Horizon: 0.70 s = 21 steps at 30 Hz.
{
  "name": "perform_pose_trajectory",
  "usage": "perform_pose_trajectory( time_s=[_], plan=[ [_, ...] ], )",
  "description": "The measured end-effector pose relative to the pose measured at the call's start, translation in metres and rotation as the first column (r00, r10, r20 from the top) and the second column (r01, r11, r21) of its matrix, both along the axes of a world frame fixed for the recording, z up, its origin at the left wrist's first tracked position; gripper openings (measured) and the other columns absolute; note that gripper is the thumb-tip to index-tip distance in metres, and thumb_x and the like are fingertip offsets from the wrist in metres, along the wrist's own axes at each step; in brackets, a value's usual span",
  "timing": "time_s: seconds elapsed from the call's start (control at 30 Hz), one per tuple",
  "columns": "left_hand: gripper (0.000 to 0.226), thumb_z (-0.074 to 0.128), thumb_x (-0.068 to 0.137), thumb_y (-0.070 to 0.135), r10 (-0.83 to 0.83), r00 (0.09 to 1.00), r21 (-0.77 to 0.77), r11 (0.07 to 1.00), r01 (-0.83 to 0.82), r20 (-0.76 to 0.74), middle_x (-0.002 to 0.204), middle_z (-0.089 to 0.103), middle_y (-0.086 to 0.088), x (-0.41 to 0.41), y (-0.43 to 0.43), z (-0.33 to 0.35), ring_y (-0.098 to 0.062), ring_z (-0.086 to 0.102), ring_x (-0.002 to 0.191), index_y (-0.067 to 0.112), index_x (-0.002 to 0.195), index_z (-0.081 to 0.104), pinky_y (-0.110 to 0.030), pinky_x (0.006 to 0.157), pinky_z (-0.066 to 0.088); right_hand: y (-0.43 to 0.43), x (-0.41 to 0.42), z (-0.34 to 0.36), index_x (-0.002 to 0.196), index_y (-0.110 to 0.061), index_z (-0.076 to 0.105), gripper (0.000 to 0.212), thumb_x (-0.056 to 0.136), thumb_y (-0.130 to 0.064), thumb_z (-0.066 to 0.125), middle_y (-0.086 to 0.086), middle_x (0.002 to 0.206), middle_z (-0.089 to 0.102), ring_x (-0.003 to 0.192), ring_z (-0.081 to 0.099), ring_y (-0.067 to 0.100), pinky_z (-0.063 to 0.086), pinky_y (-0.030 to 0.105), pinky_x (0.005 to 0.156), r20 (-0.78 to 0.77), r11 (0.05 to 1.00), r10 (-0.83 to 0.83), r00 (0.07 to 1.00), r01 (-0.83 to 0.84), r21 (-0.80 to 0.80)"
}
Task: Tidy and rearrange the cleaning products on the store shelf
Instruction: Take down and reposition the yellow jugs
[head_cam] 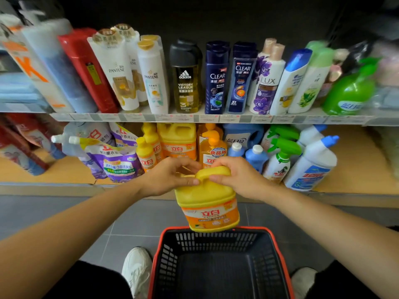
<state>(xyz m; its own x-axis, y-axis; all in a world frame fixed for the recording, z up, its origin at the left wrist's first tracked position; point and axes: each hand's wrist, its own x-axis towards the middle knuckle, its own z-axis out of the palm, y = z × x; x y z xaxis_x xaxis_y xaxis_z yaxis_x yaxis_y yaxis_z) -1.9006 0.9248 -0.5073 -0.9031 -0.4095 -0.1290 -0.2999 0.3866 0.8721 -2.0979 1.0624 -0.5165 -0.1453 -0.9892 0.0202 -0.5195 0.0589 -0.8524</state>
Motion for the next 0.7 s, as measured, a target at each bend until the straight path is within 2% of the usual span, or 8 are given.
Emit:
perform_pose_trajectory(
  time_s=[0.13,0.23,0.37,0.43,0.53,0.57,0.63,0.7],
  plan=[
    [0.040,0.077,0.086,0.015,0.052,0.998,0.024,0.998,-0.051,-0.046,0.124,0.068,-0.003,0.000,0.007,0.000,-0.015,0.064,0.116,0.012,0.124,0.067,-0.039,0.098,0.057,0.013,-0.013,0.012,0.099,-0.011,0.069,0.015,0.087,-0.017,0.075,0.008,0.092,0.070,0.079,0.061,0.007,0.051,0.030,0.069,0.084,0.995,-0.102,0.991,0.103,-0.009],
    [0.037,0.074,0.087,0.005,0.157,0.969,0.093,0.986,-0.142,-0.189,0.123,0.069,-0.005,-0.008,0.017,0.008,-0.016,0.066,0.116,0.010,0.123,0.066,-0.032,0.096,0.057,0.019,-0.027,0.028,0.091,-0.020,0.070,0.010,0.085,-0.016,0.077,-0.005,0.082,0.069,0.077,0.064,0.007,0.051,0.023,0.062,0.155,0.988,-0.150,0.976,0.156,-0.023],
    [0.039,0.076,0.086,0.006,0.175,0.944,0.051,0.985,-0.167,-0.279,0.118,0.073,-0.003,-0.025,0.028,0.027,-0.012,0.068,0.114,0.010,0.123,0.066,-0.034,0.094,0.059,0.025,-0.049,0.054,0.091,-0.027,0.069,0.019,0.079,-0.025,0.083,-0.014,0.078,0.071,0.073,0.065,-0.002,0.050,0.019,0.059,-0.001,0.998,-0.031,1.000,0.031,0.059],
    [0.039,0.078,0.085,0.009,0.149,0.948,-0.010,0.987,-0.158,-0.282,0.117,0.073,-0.002,-0.032,0.037,0.030,-0.011,0.068,0.112,0.011,0.123,0.068,-0.036,0.094,0.058,0.028,-0.050,0.055,0.088,-0.028,0.068,0.021,0.077,-0.034,0.084,-0.013,0.074,0.069,0.070,0.063,0.000,0.050,0.026,0.062,-0.145,0.994,-0.005,0.989,0.020,0.107],
    [0.041,0.082,0.083,0.015,0.142,0.956,-0.082,0.982,-0.168,-0.255,0.117,0.074,0.005,-0.037,0.043,0.022,-0.007,0.068,0.113,0.020,0.122,0.070,-0.039,0.098,0.057,0.038,-0.043,0.038,0.083,-0.021,0.070,0.022,0.078,-0.038,0.083,0.001,0.075,0.068,0.069,0.060,0.008,0.048,0.035,0.065,-0.169,0.988,-0.080,0.982,0.100,0.114],
    [0.041,0.082,0.082,0.017,0.141,0.957,-0.103,0.980,-0.172,-0.253,0.117,0.074,0.008,-0.037,0.043,0.017,-0.005,0.068,0.112,0.025,0.120,0.071,-0.038,0.098,0.057,0.041,-0.039,0.031,0.081,-0.020,0.070,0.023,0.078,-0.039,0.082,0.003,0.073,0.067,0.067,0.059,0.007,0.047,0.034,0.063,-0.156,0.988,-0.111,0.981,0.127,0.093],
    [0.040,0.083,0.082,0.019,0.148,0.950,-0.144,0.971,-0.193,-0.274,0.117,0.073,0.011,-0.037,0.044,0.008,-0.002,0.068,0.111,0.032,0.118,0.069,-0.035,0.097,0.057,0.044,-0.033,0.021,0.074,-0.021,0.067,0.025,0.077,-0.041,0.082,-0.003,0.066,0.062,0.061,0.054,0.001,0.039,0.021,0.056,-0.191,0.981,-0.181,0.965,0.191,0.036],
    [0.038,0.081,0.084,0.021,0.161,0.940,-0.190,0.956,-0.224,-0.300,0.117,0.072,0.012,-0.038,0.046,-0.003,-0.004,0.068,0.108,0.031,0.118,0.069,-0.036,0.092,0.059,0.046,-0.031,0.019,0.071,-0.023,0.065,0.027,0.078,-0.043,0.081,-0.003,0.064,0.060,0.061,0.055,0.004,0.036,0.020,0.052,-0.221,0.971,-0.230,0.948,0.238,0.011]
  ],
)
